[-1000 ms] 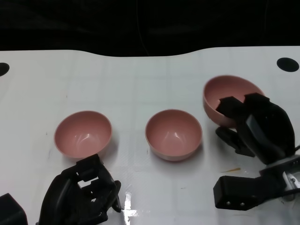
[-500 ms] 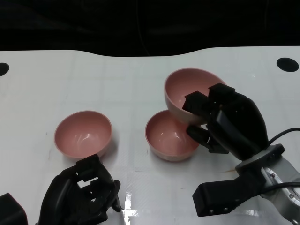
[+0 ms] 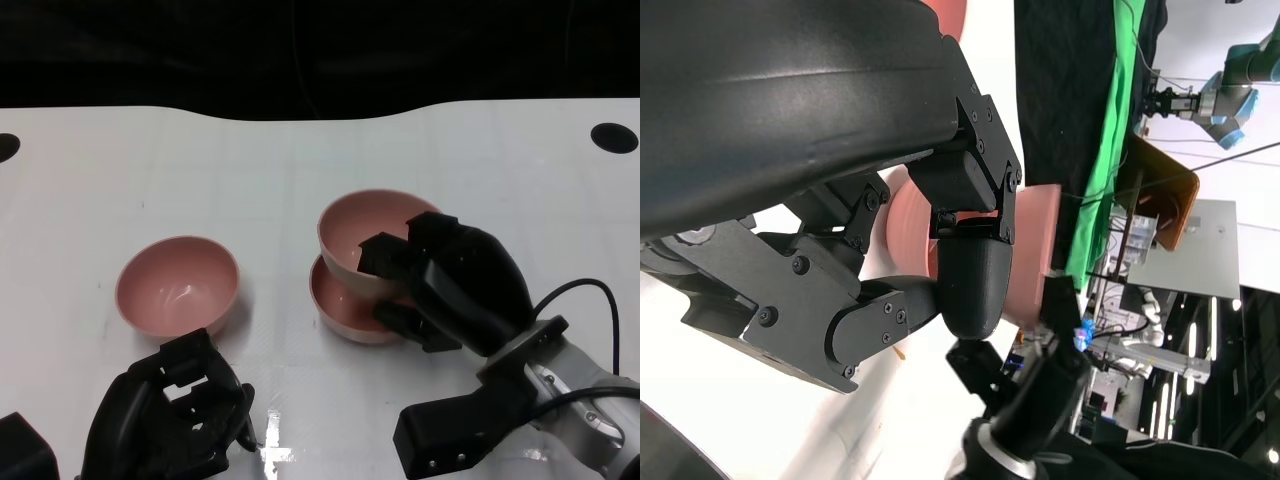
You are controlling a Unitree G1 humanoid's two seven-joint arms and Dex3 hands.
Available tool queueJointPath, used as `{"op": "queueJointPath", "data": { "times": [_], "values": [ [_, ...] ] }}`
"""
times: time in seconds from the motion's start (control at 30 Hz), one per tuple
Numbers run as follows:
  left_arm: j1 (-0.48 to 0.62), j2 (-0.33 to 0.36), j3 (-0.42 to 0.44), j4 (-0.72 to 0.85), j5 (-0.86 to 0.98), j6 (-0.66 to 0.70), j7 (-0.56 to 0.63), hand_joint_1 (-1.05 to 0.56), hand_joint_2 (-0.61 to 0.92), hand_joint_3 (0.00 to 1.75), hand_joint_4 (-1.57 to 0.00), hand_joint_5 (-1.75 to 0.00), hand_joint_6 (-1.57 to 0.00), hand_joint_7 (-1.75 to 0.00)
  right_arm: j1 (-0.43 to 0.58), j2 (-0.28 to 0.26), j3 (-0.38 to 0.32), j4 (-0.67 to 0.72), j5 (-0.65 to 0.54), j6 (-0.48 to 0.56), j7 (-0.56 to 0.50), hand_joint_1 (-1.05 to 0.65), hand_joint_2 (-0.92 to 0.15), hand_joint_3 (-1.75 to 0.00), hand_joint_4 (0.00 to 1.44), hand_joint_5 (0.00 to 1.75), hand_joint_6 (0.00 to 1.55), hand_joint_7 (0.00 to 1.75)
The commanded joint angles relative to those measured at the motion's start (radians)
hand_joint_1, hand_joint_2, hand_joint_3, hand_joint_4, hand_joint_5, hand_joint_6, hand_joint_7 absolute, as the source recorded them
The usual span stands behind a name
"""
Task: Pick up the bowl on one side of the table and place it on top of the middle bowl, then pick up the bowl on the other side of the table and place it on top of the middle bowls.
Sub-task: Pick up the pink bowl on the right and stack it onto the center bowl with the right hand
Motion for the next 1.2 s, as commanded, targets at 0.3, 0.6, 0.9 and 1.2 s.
{"op": "queueJointPath", "data": {
  "times": [0.3,0.6,0.9,1.2],
  "values": [
    [0.0,0.009,0.006,0.005,0.001,-0.009,0.009,-0.19,0.6,0.95,-0.9,-1.58,-0.85,-1.33,-0.046,0.002,0.026,0.104,0.05,-0.002,0.135,-0.26,-0.68,-0.56,0.84,1.01,0.93,0.35],
    [-0.006,0.002,-0.006,0.013,0.008,-0.016,0.008,-0.21,0.69,0.73,-0.91,-1.55,-0.86,-1.32,-0.03,-0.027,0.029,0.043,0.052,0.062,0.307,-0.75,-0.92,-0.43,0.34,0.1,0.34,0.0],
    [-0.013,0.002,-0.005,0.023,0.001,-0.012,0.003,-0.21,0.72,0.69,-0.92,-1.54,-0.87,-1.31,0.015,-0.068,-0.008,-0.097,0.079,0.082,0.366,-0.78,-0.92,-0.47,0.28,0.07,0.3,0.0],
    [-0.013,0.004,-0.002,0.018,0.008,-0.01,0.008,-0.2,0.72,0.71,-0.92,-1.54,-0.87,-1.32,0.121,-0.109,-0.082,-0.303,0.144,0.078,0.398,-0.78,-0.92,-0.41,0.27,0.08,0.27,0.0]
  ]
}}
